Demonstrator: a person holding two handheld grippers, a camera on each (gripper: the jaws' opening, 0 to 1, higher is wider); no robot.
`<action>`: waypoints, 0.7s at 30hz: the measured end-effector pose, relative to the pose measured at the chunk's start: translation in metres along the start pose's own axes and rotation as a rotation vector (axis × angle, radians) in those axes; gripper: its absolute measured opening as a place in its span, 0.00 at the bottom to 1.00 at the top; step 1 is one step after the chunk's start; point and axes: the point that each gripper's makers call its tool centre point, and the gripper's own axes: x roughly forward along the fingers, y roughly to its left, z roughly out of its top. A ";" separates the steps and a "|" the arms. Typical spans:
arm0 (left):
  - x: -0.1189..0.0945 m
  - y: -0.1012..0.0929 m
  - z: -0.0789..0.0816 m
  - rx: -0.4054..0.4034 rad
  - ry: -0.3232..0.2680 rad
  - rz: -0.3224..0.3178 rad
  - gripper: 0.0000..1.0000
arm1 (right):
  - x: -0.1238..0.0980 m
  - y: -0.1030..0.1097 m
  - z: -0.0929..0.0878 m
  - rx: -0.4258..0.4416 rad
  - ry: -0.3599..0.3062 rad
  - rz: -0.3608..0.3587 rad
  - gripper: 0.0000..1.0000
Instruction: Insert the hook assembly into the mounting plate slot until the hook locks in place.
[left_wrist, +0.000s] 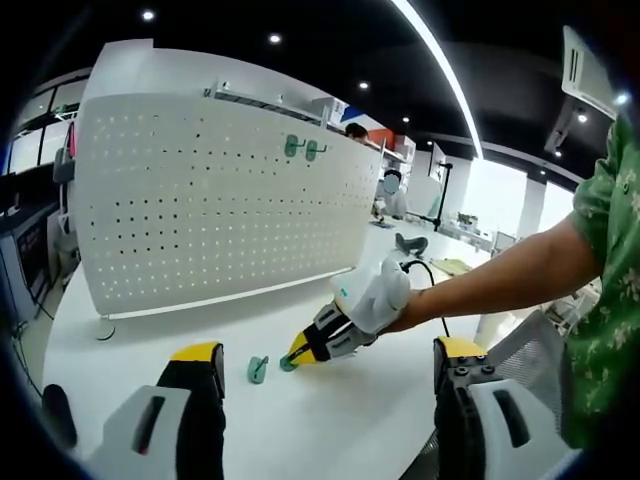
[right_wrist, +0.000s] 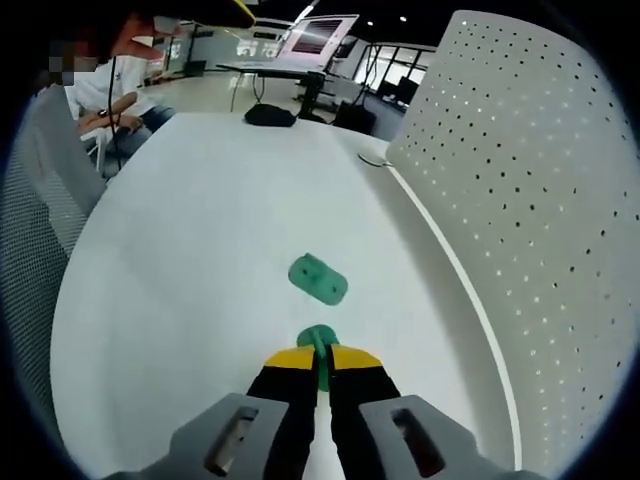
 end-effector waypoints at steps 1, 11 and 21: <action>0.000 0.000 0.000 0.000 0.000 0.000 0.88 | 0.000 0.000 0.000 0.003 -0.001 -0.001 0.02; 0.001 -0.001 0.003 0.004 -0.003 -0.006 0.88 | -0.002 0.001 0.002 0.028 -0.021 -0.019 0.02; 0.003 -0.004 0.006 0.010 -0.009 -0.014 0.88 | -0.016 -0.006 0.012 0.088 -0.075 -0.065 0.02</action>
